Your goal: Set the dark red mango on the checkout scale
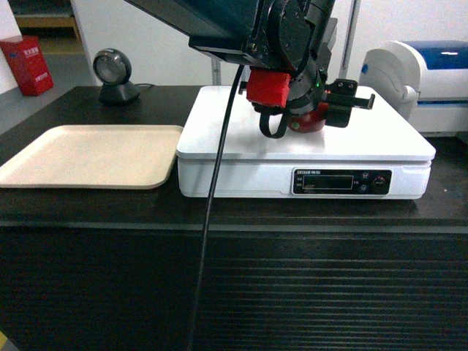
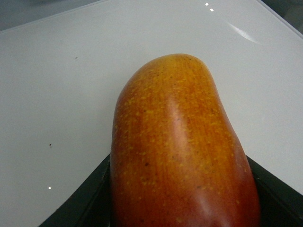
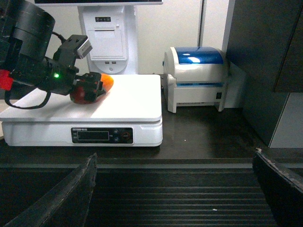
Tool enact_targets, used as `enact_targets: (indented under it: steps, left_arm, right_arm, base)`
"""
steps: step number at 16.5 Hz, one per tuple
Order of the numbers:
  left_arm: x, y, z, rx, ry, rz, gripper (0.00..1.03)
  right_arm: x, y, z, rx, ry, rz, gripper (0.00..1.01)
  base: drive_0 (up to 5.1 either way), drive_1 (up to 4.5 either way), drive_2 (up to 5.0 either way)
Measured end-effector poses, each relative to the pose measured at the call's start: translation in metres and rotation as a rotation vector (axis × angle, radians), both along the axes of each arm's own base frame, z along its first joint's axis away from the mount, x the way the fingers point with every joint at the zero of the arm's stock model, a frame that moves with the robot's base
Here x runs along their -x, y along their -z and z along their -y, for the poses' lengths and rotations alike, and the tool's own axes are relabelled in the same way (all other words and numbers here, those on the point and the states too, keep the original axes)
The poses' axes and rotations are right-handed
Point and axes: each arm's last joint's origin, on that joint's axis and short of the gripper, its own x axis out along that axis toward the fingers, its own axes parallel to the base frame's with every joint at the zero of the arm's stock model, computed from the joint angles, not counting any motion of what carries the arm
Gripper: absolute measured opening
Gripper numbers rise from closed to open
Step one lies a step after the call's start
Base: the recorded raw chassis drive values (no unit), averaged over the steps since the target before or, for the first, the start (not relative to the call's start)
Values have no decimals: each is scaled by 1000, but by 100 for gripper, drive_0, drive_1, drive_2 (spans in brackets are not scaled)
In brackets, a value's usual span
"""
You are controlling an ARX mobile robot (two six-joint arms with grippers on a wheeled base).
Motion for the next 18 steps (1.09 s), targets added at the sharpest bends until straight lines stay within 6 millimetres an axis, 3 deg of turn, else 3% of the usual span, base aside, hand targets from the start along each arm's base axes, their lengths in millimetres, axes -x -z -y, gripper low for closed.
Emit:
enact_targets:
  steps: [3, 4, 6, 9, 10, 12, 15, 17, 18]
  left_arm:
    - [9, 6, -6, 4, 8, -1, 99]
    - [12, 1, -7, 21, 16, 22, 98]
    - [22, -34, -13, 86, 31, 133, 98]
    - [56, -117, -34, 248, 78, 392, 98]
    - [72, -137, -48, 300, 90, 484, 98]
    - [100, -153, -86, 336, 30, 598, 98]
    - [141, -159, -168, 325, -194, 683, 98]
    - [175, -159, -195, 317, -256, 710, 98]
    - [191, -154, -207, 240, -335, 628, 91]
  right_arm:
    - [0, 0, 0, 0, 0, 0, 98]
    - [0, 0, 0, 0, 0, 0, 98]
    - [0, 0, 0, 0, 0, 0, 98]
    - [0, 0, 0, 0, 0, 0, 98]
    - [0, 0, 0, 0, 0, 0, 98]
    - [0, 0, 0, 0, 0, 0, 98]
    - [0, 0, 0, 0, 0, 0, 98]
    - [0, 0, 0, 0, 0, 0, 98]
    - [0, 0, 0, 0, 0, 0, 98]
  base:
    - [0, 0, 0]
    - [0, 0, 0]
    - [0, 0, 0]
    - [0, 0, 0]
    - [0, 0, 0]
    - [0, 0, 0]
    - [0, 0, 0]
    - [0, 0, 0]
    - [0, 0, 0]
